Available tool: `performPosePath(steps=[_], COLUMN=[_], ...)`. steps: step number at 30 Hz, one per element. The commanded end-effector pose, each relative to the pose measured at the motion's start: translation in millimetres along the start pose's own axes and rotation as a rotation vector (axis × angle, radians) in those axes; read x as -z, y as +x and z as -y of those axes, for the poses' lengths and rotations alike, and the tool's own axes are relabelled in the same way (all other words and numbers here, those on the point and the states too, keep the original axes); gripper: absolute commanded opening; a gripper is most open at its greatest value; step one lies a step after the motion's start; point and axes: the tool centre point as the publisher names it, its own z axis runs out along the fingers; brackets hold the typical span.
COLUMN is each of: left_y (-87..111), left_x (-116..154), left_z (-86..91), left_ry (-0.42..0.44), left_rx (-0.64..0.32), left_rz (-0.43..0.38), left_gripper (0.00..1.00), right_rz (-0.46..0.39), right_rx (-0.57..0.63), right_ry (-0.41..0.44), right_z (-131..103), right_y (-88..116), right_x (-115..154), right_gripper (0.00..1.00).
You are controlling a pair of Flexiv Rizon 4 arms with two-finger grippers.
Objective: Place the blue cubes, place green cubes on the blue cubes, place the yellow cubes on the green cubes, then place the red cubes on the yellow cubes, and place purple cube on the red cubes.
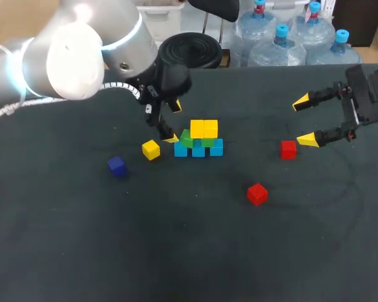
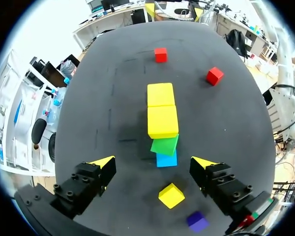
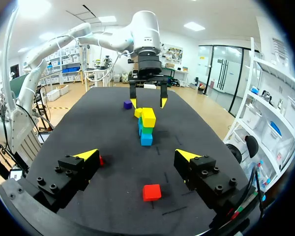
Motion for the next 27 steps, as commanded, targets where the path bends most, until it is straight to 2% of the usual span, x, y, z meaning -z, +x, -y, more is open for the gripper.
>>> performPosePath(steps=[1, 15, 16, 20, 23, 27], left_y=[-1.1, -4.6, -4.5, -3.5, -3.3, -3.6], left_x=[-4, -12, -12, -14, -16, -16], left_z=[-3.5, 1.5, 2.4, 6.2, 7.8, 9.0], left_ry=[0.010, 0.022, 0.024, 0.029, 0.033, 0.036], left_rx=[-0.008, 0.001, 0.002, 0.007, 0.009, 0.013], left_rz=[0.000, 0.014, 0.015, 0.017, 0.018, 0.018], left_gripper=[1.00, 0.99, 0.83, 0.51, 0.45, 0.47], right_rz=[0.001, 0.001, 0.001, 0.001, 0.001, 0.001], right_rx=[0.001, 0.001, 0.001, 0.001, 0.001, 0.001], right_ry=[0.001, 0.001, 0.001, 0.001, 0.001, 0.001], right_z=[0, 0, 0, 0, 0, 0], right_y=[0, 0, 0, 0, 0, 0], right_x=[-1, -1, -1, -1, -1, -1], right_gripper=[1.00, 1.00, 1.00, 1.00, 1.00, 1.00])
